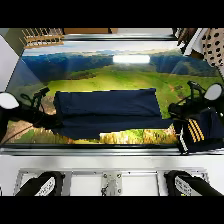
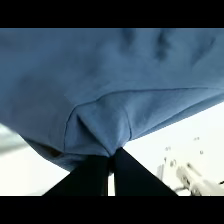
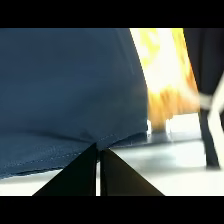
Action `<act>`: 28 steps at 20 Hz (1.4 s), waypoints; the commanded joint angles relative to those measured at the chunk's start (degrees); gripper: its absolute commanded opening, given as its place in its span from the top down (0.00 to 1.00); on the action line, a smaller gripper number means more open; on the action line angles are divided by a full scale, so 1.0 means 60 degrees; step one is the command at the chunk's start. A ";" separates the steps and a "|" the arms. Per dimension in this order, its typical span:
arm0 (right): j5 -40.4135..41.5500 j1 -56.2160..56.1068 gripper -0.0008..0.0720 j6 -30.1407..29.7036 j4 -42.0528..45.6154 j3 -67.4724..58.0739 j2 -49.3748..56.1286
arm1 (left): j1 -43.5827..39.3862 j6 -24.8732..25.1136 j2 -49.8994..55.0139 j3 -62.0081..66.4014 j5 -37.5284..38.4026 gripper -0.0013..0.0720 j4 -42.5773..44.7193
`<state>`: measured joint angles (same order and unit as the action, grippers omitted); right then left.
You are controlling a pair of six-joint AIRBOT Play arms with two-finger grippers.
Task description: Fold the clothes and pants, and hang the long-sleeved shirts on hangers.
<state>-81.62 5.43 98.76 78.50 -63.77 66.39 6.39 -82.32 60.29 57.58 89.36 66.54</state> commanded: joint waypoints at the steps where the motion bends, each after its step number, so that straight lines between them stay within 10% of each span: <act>1: 0.0539 -0.0528 0.97 0.0004 -0.0007 -0.1800 0.1996 | 0.0091 0.0404 0.2284 0.1716 -0.0590 0.97 -0.0015; 12: 0.2677 -0.0940 0.95 0.0025 -0.0801 -0.5089 0.5439 | 0.0379 0.0401 0.6543 0.6379 -0.1497 0.94 -0.0120; 13: 0.3264 -0.0936 0.89 -0.0022 -0.1290 -0.5089 0.5508 | 0.0313 0.0393 0.6779 0.6655 -0.1617 0.58 -0.0120; 14: 0.3818 -0.0933 0.57 -0.0229 -0.1679 -0.5089 0.5508 | 0.0302 0.0273 0.6965 0.6947 -0.1796 0.21 -0.0120; 15: 0.4284 -0.0911 0.14 -0.0572 -0.2102 -0.5133 0.5482 | 0.0262 -0.0018 0.7129 0.7355 -0.1927 0.19 -0.0106; 19: 0.3264 -0.0251 0.08 -0.2233 -0.2379 -0.5388 0.5304 | 0.0299 -0.0171 0.6987 0.8222 -0.1734 0.23 -0.0106; 21: 0.2280 0.0350 0.08 -0.2962 -0.2386 -0.4991 0.5311 | 0.0131 -0.0171 0.6612 0.7690 -0.1705 0.95 -0.0120; 28: 0.2095 0.1996 0.08 -0.3799 -0.3963 -0.2692 0.6058 | -0.1585 -0.0175 0.5923 0.4790 -0.2776 0.97 -0.0131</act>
<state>-67.99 14.35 78.85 60.25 -83.35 100.18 1.04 -83.35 96.79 91.85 76.18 65.76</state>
